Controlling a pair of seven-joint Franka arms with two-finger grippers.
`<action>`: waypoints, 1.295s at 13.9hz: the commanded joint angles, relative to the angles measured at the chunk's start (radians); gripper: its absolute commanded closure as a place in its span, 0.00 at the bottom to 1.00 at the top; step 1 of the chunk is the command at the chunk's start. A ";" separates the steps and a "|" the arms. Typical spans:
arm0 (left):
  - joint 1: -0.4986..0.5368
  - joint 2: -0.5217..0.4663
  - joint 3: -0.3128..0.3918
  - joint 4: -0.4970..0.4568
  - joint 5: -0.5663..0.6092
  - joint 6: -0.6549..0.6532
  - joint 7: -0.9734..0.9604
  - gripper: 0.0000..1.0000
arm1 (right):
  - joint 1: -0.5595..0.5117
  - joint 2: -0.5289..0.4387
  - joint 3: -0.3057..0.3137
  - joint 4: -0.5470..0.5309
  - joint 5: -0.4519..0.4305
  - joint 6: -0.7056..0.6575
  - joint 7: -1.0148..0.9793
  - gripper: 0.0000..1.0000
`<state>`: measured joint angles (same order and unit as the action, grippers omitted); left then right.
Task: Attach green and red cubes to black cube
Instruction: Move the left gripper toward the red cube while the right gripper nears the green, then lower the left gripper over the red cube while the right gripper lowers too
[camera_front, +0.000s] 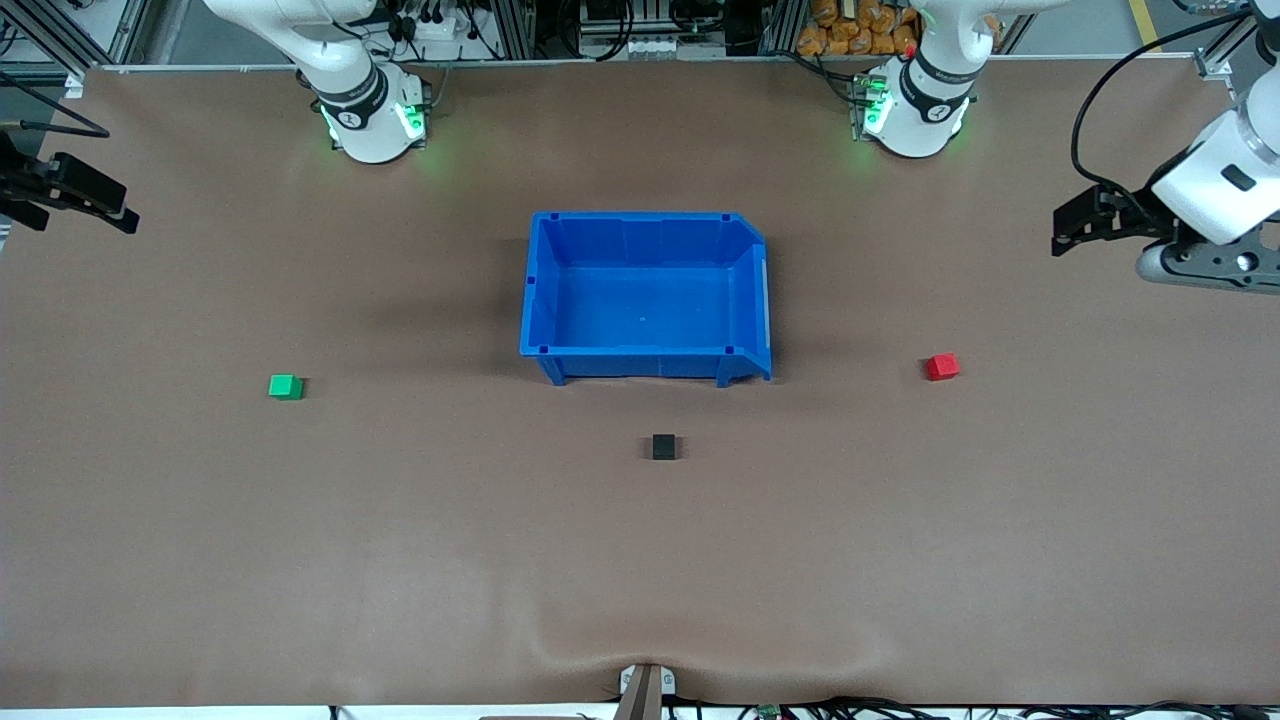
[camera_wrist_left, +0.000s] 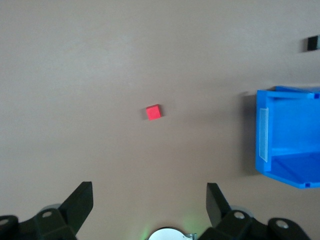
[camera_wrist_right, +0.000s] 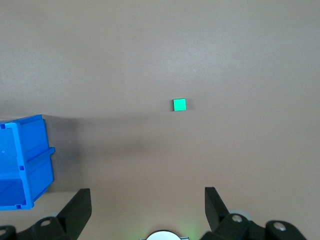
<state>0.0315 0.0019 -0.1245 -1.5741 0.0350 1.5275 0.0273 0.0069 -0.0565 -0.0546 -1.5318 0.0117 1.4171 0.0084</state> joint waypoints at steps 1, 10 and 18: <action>0.038 0.018 -0.001 0.002 -0.029 -0.017 -0.013 0.00 | -0.008 -0.005 0.004 -0.007 -0.001 0.008 0.007 0.00; 0.036 0.020 -0.009 -0.177 -0.029 0.104 -0.024 0.00 | -0.005 0.087 0.004 0.036 0.007 0.040 -0.002 0.00; 0.036 0.023 -0.010 -0.421 -0.029 0.419 -0.038 0.00 | -0.016 0.181 0.004 0.050 0.008 0.117 0.001 0.00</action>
<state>0.0641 0.0476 -0.1312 -1.9302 0.0173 1.8779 0.0017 0.0057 0.0838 -0.0560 -1.5108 0.0125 1.5292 0.0082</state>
